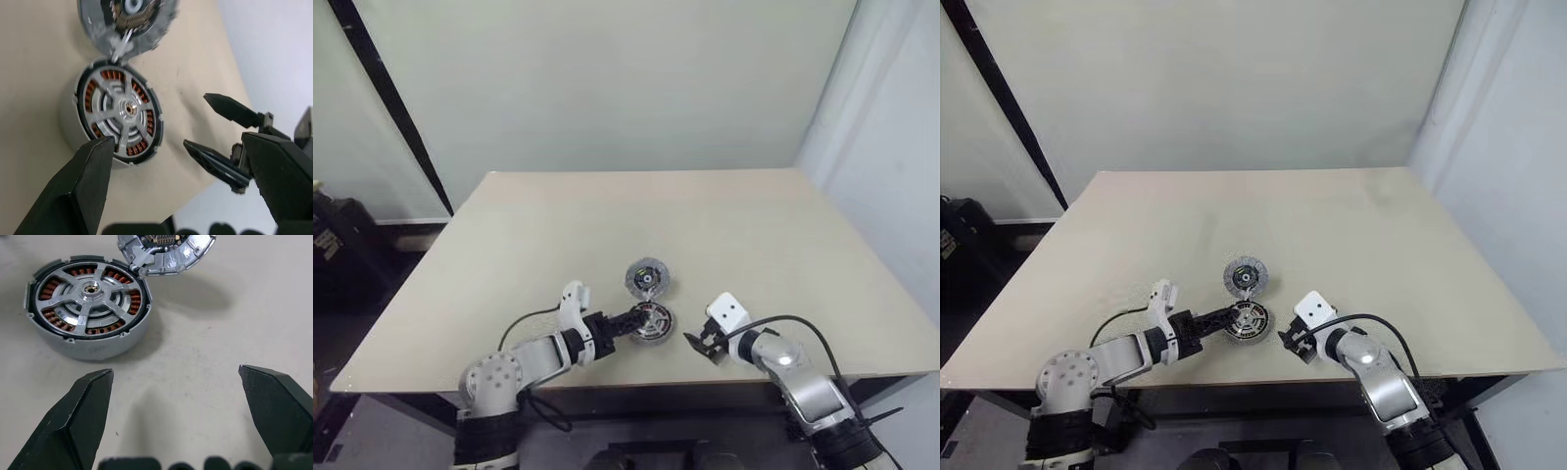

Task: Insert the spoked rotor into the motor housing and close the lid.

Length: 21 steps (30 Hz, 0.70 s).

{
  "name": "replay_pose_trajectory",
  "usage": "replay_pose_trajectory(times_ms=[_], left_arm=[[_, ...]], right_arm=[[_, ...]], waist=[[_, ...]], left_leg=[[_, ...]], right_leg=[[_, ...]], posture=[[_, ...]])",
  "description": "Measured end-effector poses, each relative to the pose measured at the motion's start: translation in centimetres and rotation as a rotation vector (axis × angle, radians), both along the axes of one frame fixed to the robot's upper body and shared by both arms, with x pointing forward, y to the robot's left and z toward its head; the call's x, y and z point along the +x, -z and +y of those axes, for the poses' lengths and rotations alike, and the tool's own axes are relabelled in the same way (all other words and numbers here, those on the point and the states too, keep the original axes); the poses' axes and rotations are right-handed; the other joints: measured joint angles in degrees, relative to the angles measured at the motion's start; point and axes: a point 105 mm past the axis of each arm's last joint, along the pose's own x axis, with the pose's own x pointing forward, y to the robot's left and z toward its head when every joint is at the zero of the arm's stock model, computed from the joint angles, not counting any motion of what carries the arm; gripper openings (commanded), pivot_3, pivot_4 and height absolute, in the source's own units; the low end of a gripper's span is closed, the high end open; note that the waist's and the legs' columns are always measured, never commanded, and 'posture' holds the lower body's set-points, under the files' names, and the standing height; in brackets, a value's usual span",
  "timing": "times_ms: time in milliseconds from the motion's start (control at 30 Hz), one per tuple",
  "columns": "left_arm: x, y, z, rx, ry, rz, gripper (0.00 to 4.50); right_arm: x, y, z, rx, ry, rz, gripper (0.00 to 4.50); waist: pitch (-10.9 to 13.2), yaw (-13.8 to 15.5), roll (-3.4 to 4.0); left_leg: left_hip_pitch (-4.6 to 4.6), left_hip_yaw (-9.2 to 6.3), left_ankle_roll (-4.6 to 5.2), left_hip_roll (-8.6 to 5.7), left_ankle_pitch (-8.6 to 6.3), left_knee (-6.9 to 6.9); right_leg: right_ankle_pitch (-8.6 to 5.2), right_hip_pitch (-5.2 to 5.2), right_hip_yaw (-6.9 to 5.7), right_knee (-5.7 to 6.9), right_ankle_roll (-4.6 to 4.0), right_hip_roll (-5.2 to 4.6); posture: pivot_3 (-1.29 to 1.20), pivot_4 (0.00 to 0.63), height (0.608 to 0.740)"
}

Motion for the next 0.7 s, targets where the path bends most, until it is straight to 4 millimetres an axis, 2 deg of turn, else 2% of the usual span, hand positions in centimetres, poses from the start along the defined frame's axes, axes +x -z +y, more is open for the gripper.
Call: replay_pose_trajectory(times_ms=[133,300,400,467,567,667,700], left_arm=[[-0.6,-1.7,2.1,0.140,0.043,-0.131,4.50],[-1.0,-1.4,4.9,0.246,-0.016,-0.226,4.50],[-0.5,-1.6,6.4,0.313,-0.073,-0.289,4.50],[-0.2,-1.8,7.0,0.335,-0.101,-0.310,4.50],[-0.2,-1.7,6.8,0.325,-0.106,-0.311,4.50],[-0.2,-1.6,6.5,0.316,-0.103,-0.309,4.50],[-0.2,-1.5,6.5,0.320,-0.104,-0.309,4.50]], right_arm=[[1.0,-1.4,0.9,0.129,0.064,-0.024,3.62],[1.4,-3.5,3.8,0.311,0.057,-0.009,1.77],[1.7,-4.3,6.3,0.334,0.004,-0.018,0.66],[2.1,-3.7,7.6,0.300,-0.032,-0.014,0.04],[1.9,-1.6,9.0,0.253,-0.064,0.028,0.04],[1.7,1.0,9.2,0.201,-0.070,0.083,0.04],[1.8,1.1,9.3,0.190,-0.085,0.068,0.04]], waist=[[0.0,-0.3,0.00],[0.1,0.0,0.03],[0.1,0.0,0.04],[0.1,0.0,0.03],[0.1,0.0,0.03],[0.1,0.0,0.01],[0.1,0.0,0.02]], left_leg=[[0.08,0.16,-0.22,0.02,-0.12,-0.16],[0.22,0.09,-0.22,0.14,-0.11,-0.36],[0.21,0.15,-0.22,0.12,-0.11,-0.37],[0.22,0.17,-0.22,0.11,-0.12,-0.37],[0.22,0.07,-0.22,0.03,-0.11,-0.39],[0.19,0.11,-0.18,0.01,-0.09,-0.43],[0.22,0.12,-0.13,0.01,-0.06,-0.45]], right_leg=[[0.00,-0.06,0.11,-0.01,-0.01,0.06],[-0.01,-0.03,0.13,-0.01,-0.02,0.02],[-0.01,-0.03,0.16,-0.04,-0.02,-0.03],[-0.01,-0.04,0.17,-0.07,-0.02,-0.04],[-0.01,-0.04,0.17,-0.07,-0.02,-0.06],[0.00,-0.02,0.23,-0.06,-0.02,-0.07],[0.00,-0.01,0.24,-0.05,-0.01,-0.06]], posture=[[0.00,0.000,0.740],[0.00,0.000,0.740],[0.00,0.000,0.740],[0.00,0.000,0.740],[0.00,0.000,0.740],[0.00,0.000,0.740],[0.00,0.000,0.740]])
